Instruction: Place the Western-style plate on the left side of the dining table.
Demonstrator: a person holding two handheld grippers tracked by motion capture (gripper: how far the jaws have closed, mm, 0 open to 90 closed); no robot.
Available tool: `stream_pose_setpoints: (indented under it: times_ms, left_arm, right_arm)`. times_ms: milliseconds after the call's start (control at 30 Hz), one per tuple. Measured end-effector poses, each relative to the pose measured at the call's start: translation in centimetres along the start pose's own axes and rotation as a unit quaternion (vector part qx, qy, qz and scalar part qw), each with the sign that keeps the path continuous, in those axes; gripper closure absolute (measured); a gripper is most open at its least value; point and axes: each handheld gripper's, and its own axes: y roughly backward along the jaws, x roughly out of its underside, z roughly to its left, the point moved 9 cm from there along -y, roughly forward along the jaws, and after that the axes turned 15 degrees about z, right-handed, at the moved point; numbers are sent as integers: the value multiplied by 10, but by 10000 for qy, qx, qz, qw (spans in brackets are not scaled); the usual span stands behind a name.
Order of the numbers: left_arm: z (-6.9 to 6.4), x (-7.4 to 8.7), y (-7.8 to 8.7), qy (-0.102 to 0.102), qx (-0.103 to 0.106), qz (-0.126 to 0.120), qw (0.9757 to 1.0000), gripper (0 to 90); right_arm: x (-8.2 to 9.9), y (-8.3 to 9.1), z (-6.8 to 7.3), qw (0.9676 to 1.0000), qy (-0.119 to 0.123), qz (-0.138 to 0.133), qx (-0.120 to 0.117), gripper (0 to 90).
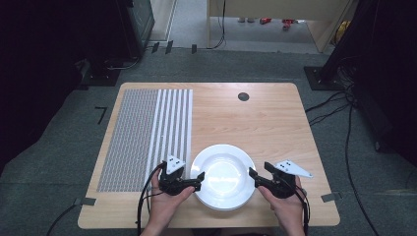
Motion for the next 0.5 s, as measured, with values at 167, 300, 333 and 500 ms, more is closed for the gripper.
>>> stream_pose_setpoints:
  times_ms: [167, 300, 333, 500]
  left_arm:
    - [-2, 1, -1, 40, 67, 29, 10000, 227]
    - [-4, 3, -3, -19, 144, 90, 9999, 293]
    - [-5, 3, -4, -9, 164, 100, 9998, 304]
    - [-6, 5, -5, -40, 201, 131, 9997, 371]
  right_arm:
    - [0, -2, 8, 9998, 7, -24, -185, 494]
    - [2, -6, 11, 9998, 7, 15, -215, 510]
    - [3, -7, 12, 9997, 21, 26, -221, 523]
    - [5, -11, 15, 9996, 25, 50, -259, 581]
